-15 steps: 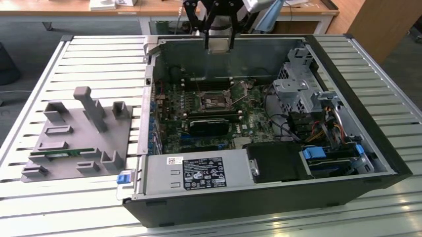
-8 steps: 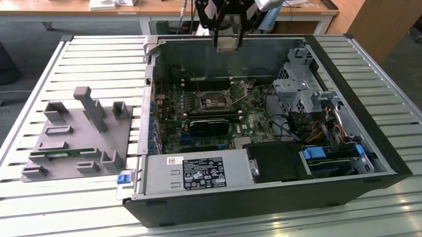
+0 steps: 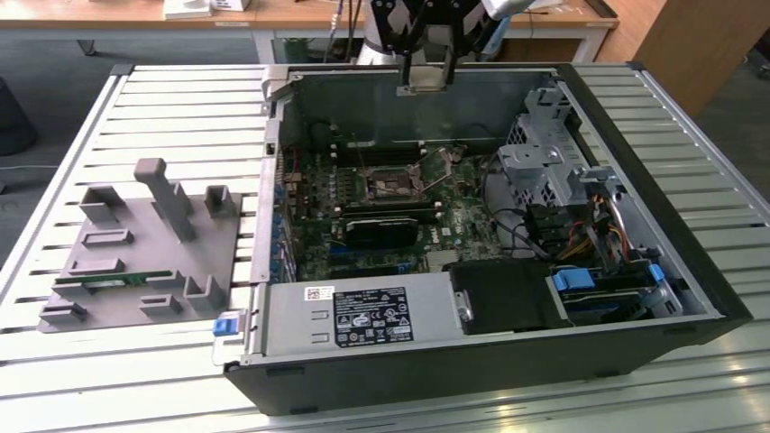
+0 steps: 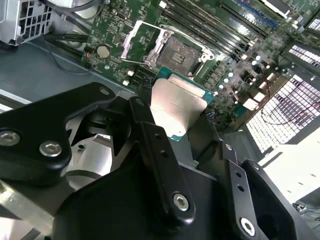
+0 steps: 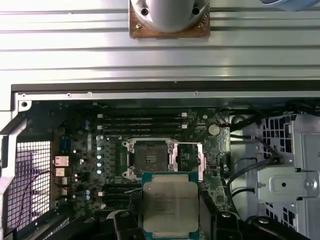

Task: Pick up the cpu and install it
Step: 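Place the cpu into insertion slot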

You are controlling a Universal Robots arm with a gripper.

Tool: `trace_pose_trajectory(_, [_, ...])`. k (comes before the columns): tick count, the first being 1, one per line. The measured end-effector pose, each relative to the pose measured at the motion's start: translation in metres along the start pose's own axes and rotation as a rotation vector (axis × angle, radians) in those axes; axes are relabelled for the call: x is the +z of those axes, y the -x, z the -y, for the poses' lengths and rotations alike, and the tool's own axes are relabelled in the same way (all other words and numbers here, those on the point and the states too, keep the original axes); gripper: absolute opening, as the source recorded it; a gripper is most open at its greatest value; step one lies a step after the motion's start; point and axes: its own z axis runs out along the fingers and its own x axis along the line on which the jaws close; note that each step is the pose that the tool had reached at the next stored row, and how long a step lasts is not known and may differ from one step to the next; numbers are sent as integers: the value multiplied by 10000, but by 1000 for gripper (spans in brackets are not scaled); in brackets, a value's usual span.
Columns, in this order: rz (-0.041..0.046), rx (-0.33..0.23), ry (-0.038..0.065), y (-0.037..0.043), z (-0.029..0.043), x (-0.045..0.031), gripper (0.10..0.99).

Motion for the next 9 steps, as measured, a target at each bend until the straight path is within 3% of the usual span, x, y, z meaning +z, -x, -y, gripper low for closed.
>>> trace_pose_trajectory(2, [9,110,0,5,0,1,537])
trace_pose_trajectory(9, [110,1356,9,5,0,10,537])
